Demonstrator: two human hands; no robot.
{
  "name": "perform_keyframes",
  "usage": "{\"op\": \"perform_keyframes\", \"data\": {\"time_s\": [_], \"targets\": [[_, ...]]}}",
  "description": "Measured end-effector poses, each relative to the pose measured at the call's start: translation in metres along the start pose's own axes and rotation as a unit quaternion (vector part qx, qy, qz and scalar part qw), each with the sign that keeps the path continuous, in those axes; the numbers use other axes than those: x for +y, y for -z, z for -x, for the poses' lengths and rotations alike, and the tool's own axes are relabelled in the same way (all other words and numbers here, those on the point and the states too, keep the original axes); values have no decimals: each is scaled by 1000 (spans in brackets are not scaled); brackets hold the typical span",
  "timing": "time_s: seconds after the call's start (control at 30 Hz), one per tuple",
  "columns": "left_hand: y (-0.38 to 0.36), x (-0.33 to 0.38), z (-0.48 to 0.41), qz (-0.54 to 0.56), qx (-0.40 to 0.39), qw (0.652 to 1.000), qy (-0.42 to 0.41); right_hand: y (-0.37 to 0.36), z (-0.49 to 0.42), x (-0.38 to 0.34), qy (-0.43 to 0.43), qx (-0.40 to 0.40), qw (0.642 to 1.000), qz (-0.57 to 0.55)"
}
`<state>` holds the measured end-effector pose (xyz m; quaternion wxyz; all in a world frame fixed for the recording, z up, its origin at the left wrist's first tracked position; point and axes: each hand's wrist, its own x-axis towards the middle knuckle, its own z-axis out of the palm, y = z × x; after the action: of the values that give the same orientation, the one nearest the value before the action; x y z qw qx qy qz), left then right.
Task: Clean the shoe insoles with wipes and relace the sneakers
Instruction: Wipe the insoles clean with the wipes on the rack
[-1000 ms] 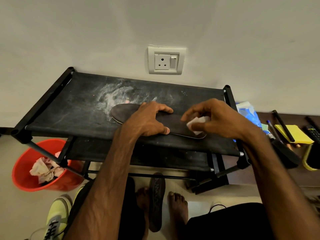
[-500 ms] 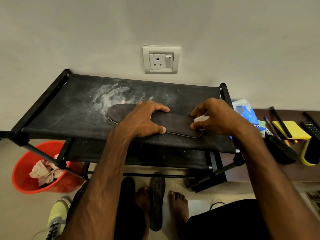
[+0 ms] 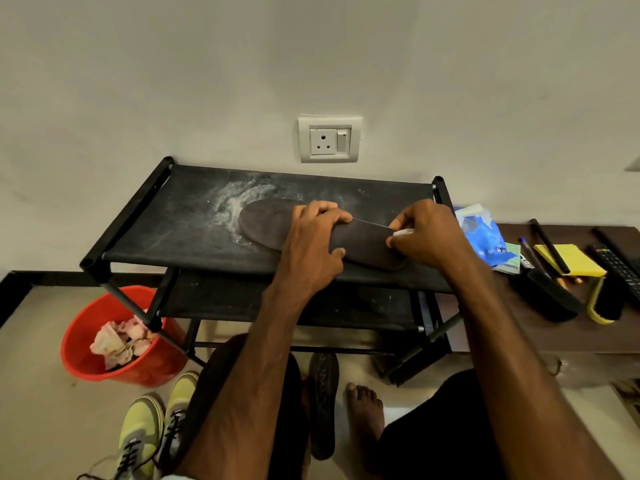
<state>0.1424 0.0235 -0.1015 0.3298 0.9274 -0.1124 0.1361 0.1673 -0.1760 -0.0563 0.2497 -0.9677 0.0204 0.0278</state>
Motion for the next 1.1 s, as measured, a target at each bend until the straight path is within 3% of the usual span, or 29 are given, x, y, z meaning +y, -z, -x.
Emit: {"op": "perform_keyframes", "data": {"time_s": [0.17,0.3,0.47,0.63,0.83,0.97,1.1], "targets": [[-1,28,31,59,151,987,6,0,47,6,-28,79,991,-107],[-3,51,72,115,225,967,22,-2,85,7,-73,165,958,-224],[-5,62,107,194,194,960,46,-14,131,8,-104,181,894,-397],[-4,62,126,343,66,925,148,-35,172,8,-149,118,853,-486],[5,61,150,317,18,937,145,-29,190,11,-152,85,890,-422],[6,50,163,250,-42,960,120,-46,198,30,-153,16,931,-331],[7,42,167,164,-74,981,67,-61,205,39,-150,-67,946,-280]]}}
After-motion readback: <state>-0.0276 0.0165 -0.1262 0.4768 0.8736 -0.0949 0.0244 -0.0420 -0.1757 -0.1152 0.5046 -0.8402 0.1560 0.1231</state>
